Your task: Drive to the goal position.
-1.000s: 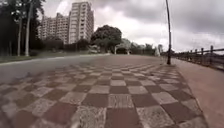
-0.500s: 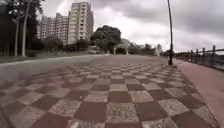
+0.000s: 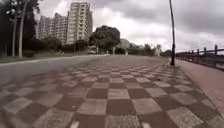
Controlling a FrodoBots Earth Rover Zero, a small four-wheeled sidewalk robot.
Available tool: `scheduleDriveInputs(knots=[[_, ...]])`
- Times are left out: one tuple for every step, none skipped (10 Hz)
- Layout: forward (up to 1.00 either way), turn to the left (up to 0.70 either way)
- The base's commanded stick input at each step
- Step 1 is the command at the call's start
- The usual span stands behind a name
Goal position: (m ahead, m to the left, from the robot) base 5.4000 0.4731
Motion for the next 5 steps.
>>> scheduleDriveInputs(knots=[[0.5,0.0],[0.5,0.0],[0.5,0.0],[0.5,0.0],[0.5,0.0]])
